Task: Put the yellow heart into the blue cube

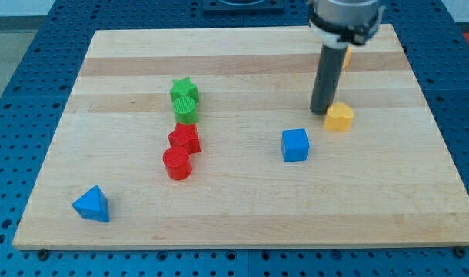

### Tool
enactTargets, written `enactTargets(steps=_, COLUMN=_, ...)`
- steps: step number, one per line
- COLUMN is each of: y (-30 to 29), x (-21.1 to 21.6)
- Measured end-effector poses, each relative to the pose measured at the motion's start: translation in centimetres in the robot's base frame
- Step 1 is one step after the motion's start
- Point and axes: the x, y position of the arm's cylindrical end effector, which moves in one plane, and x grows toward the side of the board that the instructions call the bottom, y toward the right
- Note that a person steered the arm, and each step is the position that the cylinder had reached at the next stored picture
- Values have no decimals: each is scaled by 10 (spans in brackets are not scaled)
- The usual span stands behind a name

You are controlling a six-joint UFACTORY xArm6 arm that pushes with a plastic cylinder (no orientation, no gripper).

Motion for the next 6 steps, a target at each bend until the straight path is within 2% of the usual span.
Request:
enactTargets(steps=1, y=0, x=-8)
enactTargets(steps=2, y=11, x=-45)
enactTargets(steps=3, y=23, x=-43)
enactTargets(steps=6, y=23, x=29)
